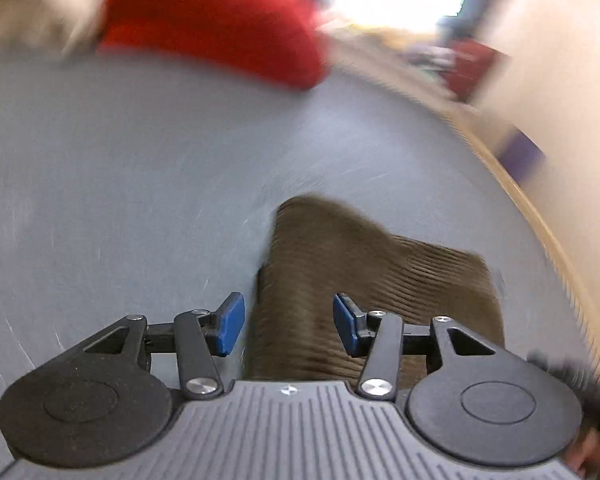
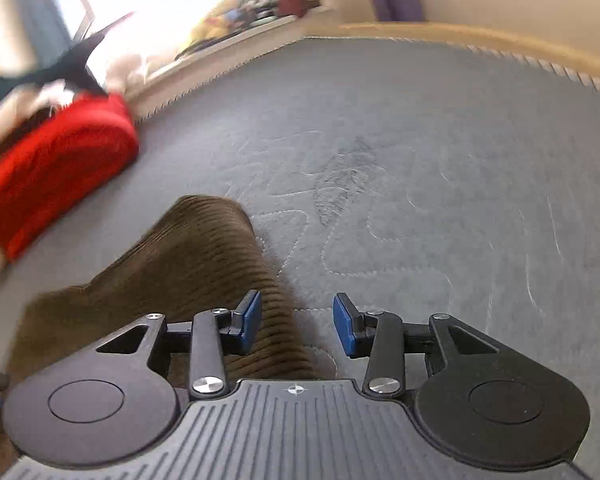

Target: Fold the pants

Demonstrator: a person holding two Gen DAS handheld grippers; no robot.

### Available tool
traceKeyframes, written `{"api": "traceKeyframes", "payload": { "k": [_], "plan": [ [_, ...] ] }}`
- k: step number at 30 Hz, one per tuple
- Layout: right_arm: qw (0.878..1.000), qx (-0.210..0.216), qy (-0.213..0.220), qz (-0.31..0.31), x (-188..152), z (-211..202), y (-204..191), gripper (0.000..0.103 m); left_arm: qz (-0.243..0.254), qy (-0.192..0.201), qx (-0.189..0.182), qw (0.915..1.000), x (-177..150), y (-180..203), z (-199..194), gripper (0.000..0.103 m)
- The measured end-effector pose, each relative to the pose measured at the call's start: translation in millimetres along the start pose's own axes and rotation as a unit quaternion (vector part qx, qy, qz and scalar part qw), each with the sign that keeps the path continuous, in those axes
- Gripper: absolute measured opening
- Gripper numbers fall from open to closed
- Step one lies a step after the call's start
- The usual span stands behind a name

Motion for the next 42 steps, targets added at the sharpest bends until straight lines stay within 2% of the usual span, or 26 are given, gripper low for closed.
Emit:
{"api": "traceKeyframes", "payload": {
  "k": [1,3,4,6,8,11,12,14,17,19,21,23,25,27,29,32,34,35,36,38,42],
  "plan": [
    [1.000,0.002,0.000,-0.007,-1.9,-4.7,-7.9,0.043,0.032,0.011,-0.004,0.9994,-3.8,9.7,-8.7,0.053],
    [1.000,0.008,-0.017,-0.015,-10.8,-6.7,-17.3,0.043,0.083,0.009,-0.003,0.9965,-21.5,20.5,-15.3,0.045],
    [0.999,0.010,-0.039,-0.021,-20.3,-5.4,-19.5,0.043,0.110,-0.021,0.010,0.9936,-40.0,18.7,-7.0,0.041],
    [0.995,-0.020,-0.096,-0.037,-40.7,8.9,-16.7,0.041,0.156,-0.111,0.055,0.9800,-88.1,4.3,19.7,0.040],
    [0.994,-0.037,-0.096,-0.032,-42.1,12.9,-13.1,0.051,0.146,-0.097,0.052,0.9832,-89.5,3.5,14.2,0.040],
    [0.995,-0.048,-0.086,-0.021,-38.5,8.9,-9.4,0.051,0.095,-0.076,0.049,0.9914,-84.0,0.1,-3.3,0.044],
    [0.995,-0.047,-0.086,-0.022,-38.4,6.4,-9.7,0.051,0.084,-0.089,0.046,0.9914,-91.5,-2.3,-2.5,0.045],
    [0.995,-0.038,-0.094,-0.017,-41.7,5.1,-11.8,0.052,0.095,-0.141,0.052,0.9841,-109.6,-6.1,3.0,0.047],
    [0.993,-0.012,-0.114,0.019,-46.7,3.4,-9.7,0.054,0.106,-0.126,0.068,0.9841,-98.6,0.8,-20.6,0.047],
    [0.991,0.009,-0.124,0.053,-47.0,-3.2,-5.4,0.056,0.116,-0.092,0.060,0.9872,-82.4,11.9,-49.0,0.051],
    [0.987,0.020,-0.134,0.088,-50.4,-17.7,-0.3,0.058,0.125,-0.064,0.053,0.9886,-80.2,20.5,-81.3,0.076],
    [0.983,0.033,-0.132,0.121,-54.3,-37.8,-1.0,0.063,0.132,-0.032,0.047,0.9896,-84.8,24.6,-114.3,0.084],
    [0.976,0.080,-0.125,0.160,-62.1,-59.9,-11.8,0.064,0.138,-0.009,0.048,0.9892,-87.9,27.6,-144.5,0.088],
    [0.973,0.115,-0.111,0.168,-70.8,-83.7,-24.8,0.064,0.140,0.017,0.065,0.9878,-98.6,26.0,-172.1,0.096],
    [0.980,0.130,-0.083,0.127,-80.5,-115.9,-44.4,0.068,0.140,0.042,0.084,0.9857,-106.4,25.4,-195.3,0.096],
    [0.992,0.115,-0.054,0.010,-93.6,-151.9,-77.5,0.070,0.120,0.048,0.093,0.9873,-119.5,26.8,-219.7,0.096],
    [0.992,0.103,-0.021,-0.069,-95.2,-173.1,-97.2,0.071,0.108,0.048,0.088,0.9891,-133.8,25.1,-220.5,0.098],
    [0.989,0.097,0.000,-0.107,-95.0,-182.5,-106.3,0.075,0.108,0.039,0.087,0.9897,-143.3,24.9,-219.9,0.103],
    [0.986,0.091,0.018,-0.140,-95.5,-190.0,-113.7,0.078,0.108,0.017,0.087,0.9902,-152.3,24.4,-215.6,0.103],
    [0.982,0.078,0.033,-0.169,-97.9,-195.7,-118.1,0.083,0.096,-0.022,0.095,0.9905,-161.0,25.0,-207.8,0.103],
    [0.987,0.050,0.002,-0.149,-102.3,-186.1,-104.3,0.083,0.072,-0.009,0.095,0.9928,-156.4,35.9,-187.1,0.103]
  ]
}}
Point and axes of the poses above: each gripper's, at about its wrist camera, not at the fingertips, and z roughly the way its jaws point, y to its right, x to its top, the point moved 10 cm from there along z, roughly the way its jaws point, and after that the axes turned 4 degrees about -z, right-handed, at the moved point
